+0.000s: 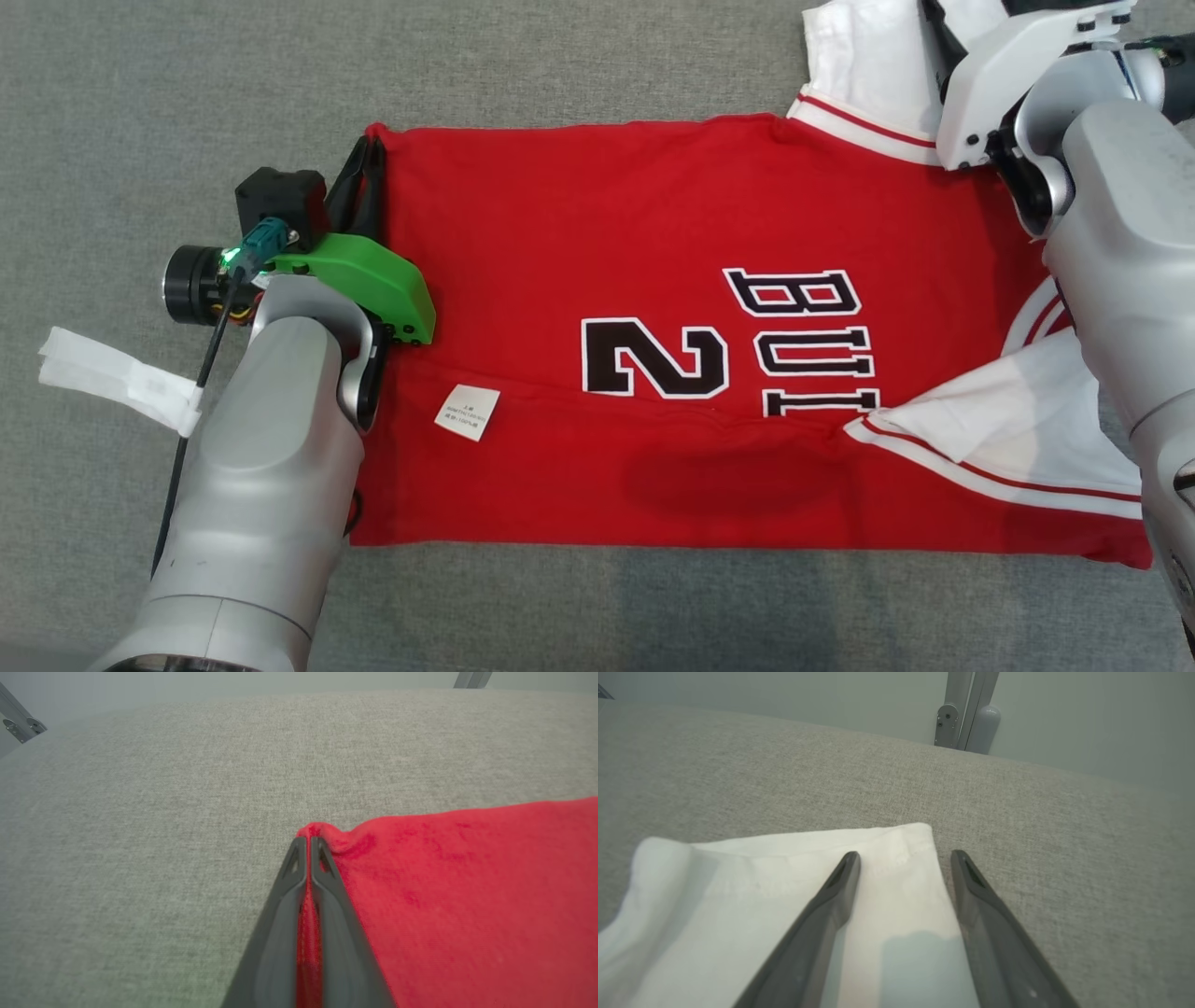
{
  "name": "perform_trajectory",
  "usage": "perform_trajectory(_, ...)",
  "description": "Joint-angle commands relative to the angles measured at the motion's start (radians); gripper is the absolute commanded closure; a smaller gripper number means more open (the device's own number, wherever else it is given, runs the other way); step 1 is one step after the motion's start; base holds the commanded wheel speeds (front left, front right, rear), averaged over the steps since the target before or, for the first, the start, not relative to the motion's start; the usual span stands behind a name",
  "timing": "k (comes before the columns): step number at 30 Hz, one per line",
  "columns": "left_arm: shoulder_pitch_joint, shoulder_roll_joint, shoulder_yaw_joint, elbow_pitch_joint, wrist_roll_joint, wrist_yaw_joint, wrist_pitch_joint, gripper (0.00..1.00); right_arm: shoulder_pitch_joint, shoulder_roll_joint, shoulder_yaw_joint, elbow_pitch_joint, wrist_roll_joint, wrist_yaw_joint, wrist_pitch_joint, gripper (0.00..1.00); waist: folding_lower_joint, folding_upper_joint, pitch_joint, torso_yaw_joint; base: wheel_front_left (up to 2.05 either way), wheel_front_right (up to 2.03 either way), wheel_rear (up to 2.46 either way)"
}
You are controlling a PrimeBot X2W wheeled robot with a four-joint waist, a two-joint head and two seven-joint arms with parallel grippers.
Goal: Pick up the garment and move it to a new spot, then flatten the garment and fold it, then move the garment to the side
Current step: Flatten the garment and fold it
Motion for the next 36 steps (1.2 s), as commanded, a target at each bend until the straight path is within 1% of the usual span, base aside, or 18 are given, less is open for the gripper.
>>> perform_trajectory(1, 0.011, 0.009, -0.017, 0.002, -0.017, -0.001, 0.005, 1.0, -0.016, -0.004, -0.001, 0.021, 0.005, 0.0, 0.009, 0.0, -0.0001, 0.0, 0.028, 0.027, 0.0, 0.0, 0.0)
perform_trajectory(3, 0.018, 0.008, -0.042, -0.015, -0.037, 0.008, 0.005, 1.0, -0.025, 0.0, -0.002, 0.049, 0.012, 0.0, 0.021, 0.0, -0.0001, 0.0, 0.037, 0.033, 0.0, 0.0, 0.0)
perform_trajectory(4, 0.025, 0.007, -0.052, -0.02, -0.046, 0.014, 0.005, 1.0, -0.029, 0.002, 0.002, 0.062, 0.013, 0.0, 0.023, 0.22, -0.0001, 0.0, 0.039, 0.035, 0.0, 0.0, 0.0)
perform_trajectory(5, 0.032, 0.007, -0.061, -0.023, -0.055, 0.018, 0.006, 1.0, -0.031, 0.002, 0.007, 0.07, 0.013, 0.0, 0.021, 0.47, -0.0001, 0.0, 0.04, 0.036, 0.0, 0.0, 0.0)
perform_trajectory(6, 0.037, 0.007, -0.069, -0.026, -0.064, 0.024, 0.007, 1.0, -0.031, 0.003, 0.013, 0.079, 0.014, 0.0, 0.021, 0.88, -0.0001, 0.0, 0.04, 0.036, 0.0, 0.0, 0.0)
perform_trajectory(7, 0.041, 0.007, -0.073, -0.029, -0.069, 0.029, 0.008, 1.0, -0.033, 0.0, 0.013, 0.084, 0.015, 0.0, 0.011, 1.0, -0.0001, 0.0, 0.04, 0.036, 0.0, 0.0, 0.0)
perform_trajectory(9, 0.04, 0.008, -0.066, -0.066, -0.072, 0.048, 0.006, 1.0, -0.043, -0.014, 0.009, 0.095, 0.015, -0.001, -0.012, 1.0, -0.0001, 0.0, 0.039, 0.034, 0.0, 0.0, 0.0)
perform_trajectory(12, 0.04, 0.009, -0.04, -0.129, -0.051, 0.075, 0.004, 1.0, -0.068, -0.037, -0.013, 0.104, 0.004, -0.001, -0.08, 1.0, -0.0001, 0.0, 0.035, 0.028, 0.0, 0.0, 0.0)
perform_trajectory(15, 0.041, 0.016, -0.017, -0.189, -0.025, 0.082, 0.003, 1.0, -0.09, -0.032, -0.056, 0.109, 0.017, -0.001, -0.168, 1.0, -0.0001, 0.0, 0.025, 0.018, 0.0, 0.0, 0.0)
perform_trajectory(17, 0.055, 0.021, 0.004, -0.224, -0.011, 0.083, 0.003, 1.0, -0.094, -0.029, -0.071, 0.114, 0.014, -0.001, -0.207, 1.0, -0.0001, 0.0, 0.013, 0.009, 0.0, 0.0, 0.0)
perform_trajectory(20, 0.077, 0.031, 0.038, -0.271, 0.005, 0.081, 0.003, 1.0, -0.079, -0.023, -0.095, 0.111, 0.022, -0.001, -0.241, 1.0, -0.0001, 0.0, -0.014, -0.011, 0.0, 0.0, 0.0)
perform_trajectory(23, 0.105, 0.041, 0.065, -0.293, 0.021, 0.072, 0.003, 1.0, -0.044, -0.003, -0.115, 0.084, 0.04, -0.001, -0.253, 1.0, -0.0001, 0.0, -0.045, -0.037, 0.0, 0.0, 0.0)
perform_trajectory(25, 0.129, 0.05, 0.082, -0.301, 0.03, 0.066, 0.003, 1.0, -0.019, 0.006, -0.121, 0.041, 0.05, -0.001, -0.258, 1.0, -0.0001, 0.0, -0.071, -0.056, 0.0, 0.0, 0.0)
perform_trajectory(27, 0.152, 0.053, 0.097, -0.309, 0.039, 0.058, 0.003, 1.0, 0.021, 0.011, -0.13, -0.033, 0.065, -0.001, -0.258, 1.0, -0.0001, 0.0, -0.095, -0.073, 0.0, 0.0, 0.0)
perform_trajectory(32, 0.234, 0.066, 0.131, -0.307, 0.055, 0.046, 0.003, 1.0, 0.204, 0.036, -0.152, -0.245, 0.13, -0.001, -0.256, 1.0, -0.0001, 0.0, -0.169, -0.112, 0.0, 0.0, 0.0)
perform_trajectory(36, 0.306, 0.07, 0.157, -0.301, 0.066, 0.045, 0.003, 1.0, 0.362, 0.054, -0.152, -0.363, 0.182, -0.001, -0.256, 1.0, -0.0001, 0.0, -0.233, -0.147, 0.0, 0.0, 0.0)
